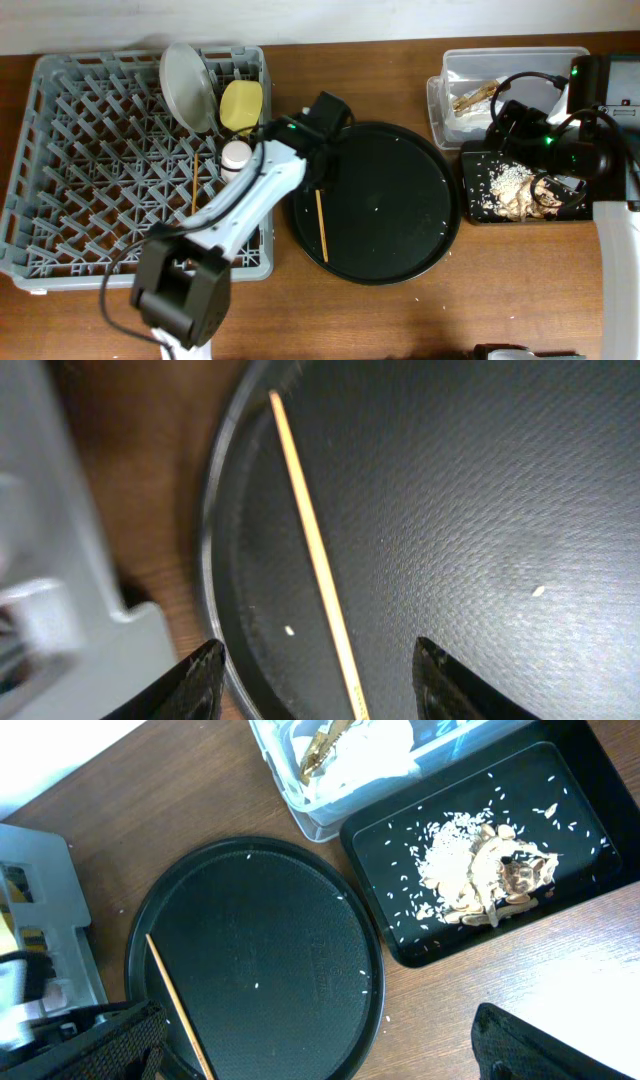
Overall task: Sort waste into correct bins and load items into the dishwasher rack
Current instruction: 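Grasp the second wooden chopstick on the black tray with the left gripper, then place the second chopstick in the rack next to the first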
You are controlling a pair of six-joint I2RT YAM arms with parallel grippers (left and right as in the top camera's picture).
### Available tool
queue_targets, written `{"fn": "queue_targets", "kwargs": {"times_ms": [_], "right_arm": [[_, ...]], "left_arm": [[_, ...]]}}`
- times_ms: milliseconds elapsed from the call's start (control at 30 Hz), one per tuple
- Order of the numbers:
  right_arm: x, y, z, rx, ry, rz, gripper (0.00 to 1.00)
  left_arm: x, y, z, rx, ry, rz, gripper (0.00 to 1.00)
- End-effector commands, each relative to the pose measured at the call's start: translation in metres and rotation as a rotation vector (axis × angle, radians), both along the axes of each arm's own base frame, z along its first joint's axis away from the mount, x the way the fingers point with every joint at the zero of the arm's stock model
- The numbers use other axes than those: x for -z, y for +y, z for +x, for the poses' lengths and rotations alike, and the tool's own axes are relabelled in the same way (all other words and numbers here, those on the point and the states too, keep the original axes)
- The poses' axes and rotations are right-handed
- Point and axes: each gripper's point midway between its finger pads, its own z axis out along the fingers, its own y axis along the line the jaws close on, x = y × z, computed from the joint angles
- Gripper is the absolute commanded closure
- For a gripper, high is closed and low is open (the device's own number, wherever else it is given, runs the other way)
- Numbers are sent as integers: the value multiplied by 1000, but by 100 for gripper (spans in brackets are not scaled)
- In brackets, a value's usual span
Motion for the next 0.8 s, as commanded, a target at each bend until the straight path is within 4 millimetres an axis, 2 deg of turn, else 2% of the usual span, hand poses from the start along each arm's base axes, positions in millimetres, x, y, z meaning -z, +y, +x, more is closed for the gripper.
{"fn": "queue_targets", "kwargs": {"times_ms": [0,133,233,300,400,533,600,667,700,767], "right_arm": [[-2,-4,1,12,-3,-14,2],[-2,-4,1,12,-4,-14,1],[-2,-4,1,11,-3,-14,2],[-2,-4,1,12,-3,-14,2],[-2,-4,1,12,-3,-14,1],[-2,-4,1,12,-3,-14,2],[-2,-4,1,11,-3,-14,1],[-2,-4,1,12,-3,-14,1],[-2,-4,1,12,-3,-14,2],[-2,-4,1,11,-3,-14,2]], "left_arm": [[30,-13,2,-75,43,-6,47],[61,-14,3,-91,82,18,54],[83,-15,1,-117,119,27,64],[88,-15,1,-132,125,26,65],[97,-21,-1,-129,146,14,74],[99,-22,-2,-125,148,16,99],[98,-22,-2,-125,148,15,99],[86,-23,-1,-112,138,12,99],[62,-28,8,-34,101,4,99],[-1,-27,30,53,0,-6,99]]}}
